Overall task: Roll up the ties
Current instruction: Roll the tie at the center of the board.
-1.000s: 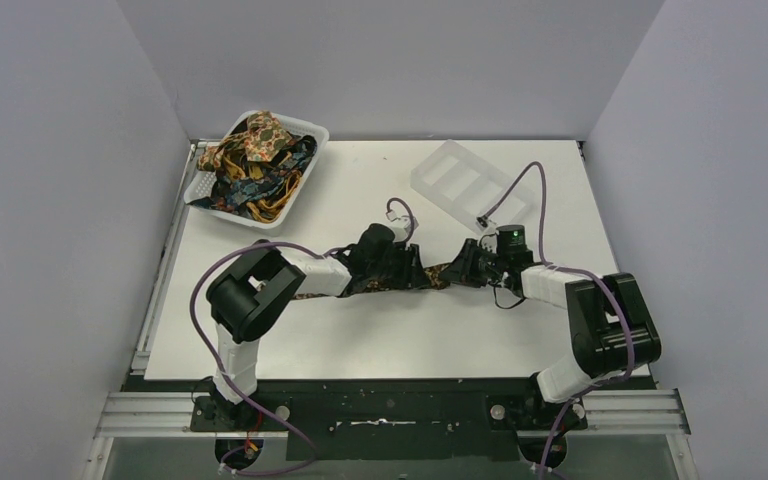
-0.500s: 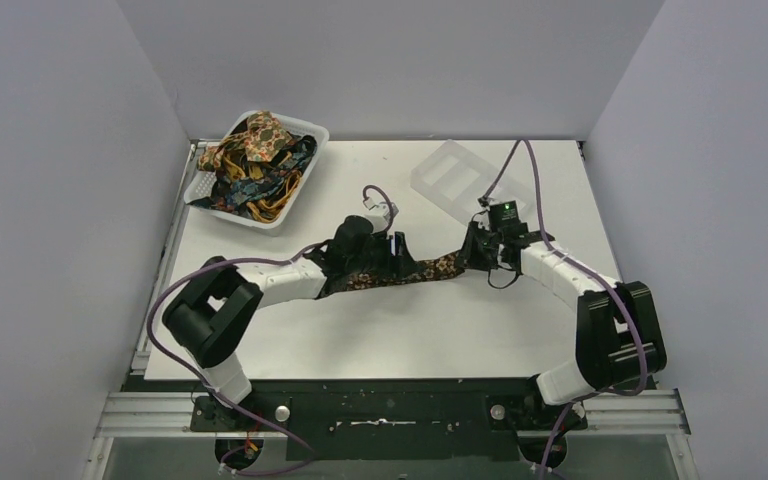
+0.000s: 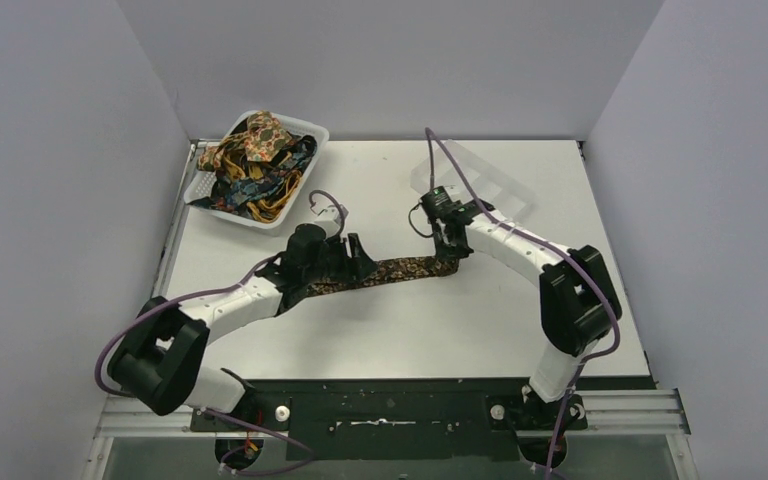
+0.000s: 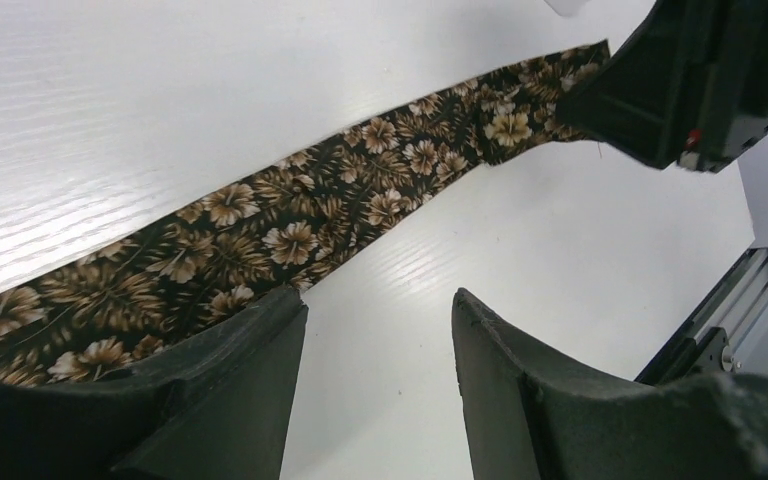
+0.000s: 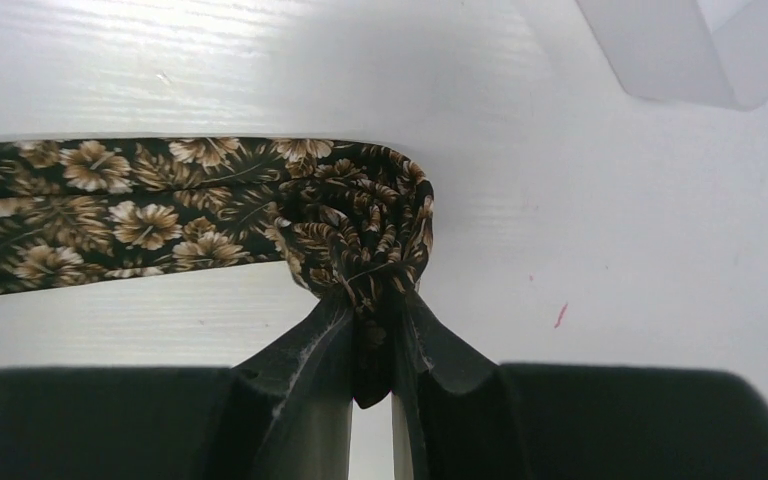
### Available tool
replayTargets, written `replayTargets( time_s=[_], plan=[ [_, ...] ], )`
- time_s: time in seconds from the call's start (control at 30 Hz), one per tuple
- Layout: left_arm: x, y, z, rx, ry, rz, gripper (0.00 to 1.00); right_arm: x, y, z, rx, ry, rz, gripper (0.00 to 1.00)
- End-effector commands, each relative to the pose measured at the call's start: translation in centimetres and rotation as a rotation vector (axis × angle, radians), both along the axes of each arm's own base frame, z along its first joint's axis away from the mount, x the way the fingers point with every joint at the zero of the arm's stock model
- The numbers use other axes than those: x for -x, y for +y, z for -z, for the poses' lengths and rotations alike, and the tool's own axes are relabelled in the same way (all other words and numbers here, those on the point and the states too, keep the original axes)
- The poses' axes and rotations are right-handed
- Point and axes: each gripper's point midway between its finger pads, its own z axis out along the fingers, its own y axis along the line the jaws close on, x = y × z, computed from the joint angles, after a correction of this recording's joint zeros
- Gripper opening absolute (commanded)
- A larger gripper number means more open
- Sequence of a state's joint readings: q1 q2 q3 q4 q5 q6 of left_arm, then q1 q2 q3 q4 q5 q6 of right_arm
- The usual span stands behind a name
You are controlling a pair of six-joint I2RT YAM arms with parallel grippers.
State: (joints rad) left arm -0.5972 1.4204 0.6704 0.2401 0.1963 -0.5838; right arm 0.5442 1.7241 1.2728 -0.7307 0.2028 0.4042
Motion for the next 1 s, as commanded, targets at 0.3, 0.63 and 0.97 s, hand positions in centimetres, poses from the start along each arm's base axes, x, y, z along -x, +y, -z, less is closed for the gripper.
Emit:
replayTargets(
  time_s=[0.3,0.63,0.97],
  plan=[
    [-0.3,5.1,-2.4,0.027,-0.062,-0.156,0.53,-0.8,1.9,-1.7,0.287,-0.057,-0.034,0.05],
    [-0.1,7.7,-3.1,0.021,-0.075,-0.253,0.53,-0.3,5.5,-1.2,0.341,-0.11,-0.011,0.15],
    [0.0,8.5,-4.2,0.025,-0.095,-0.272,0.53,0.0,6.8,0.7,0.42,-0.117,-0.046,0.21]
  ],
)
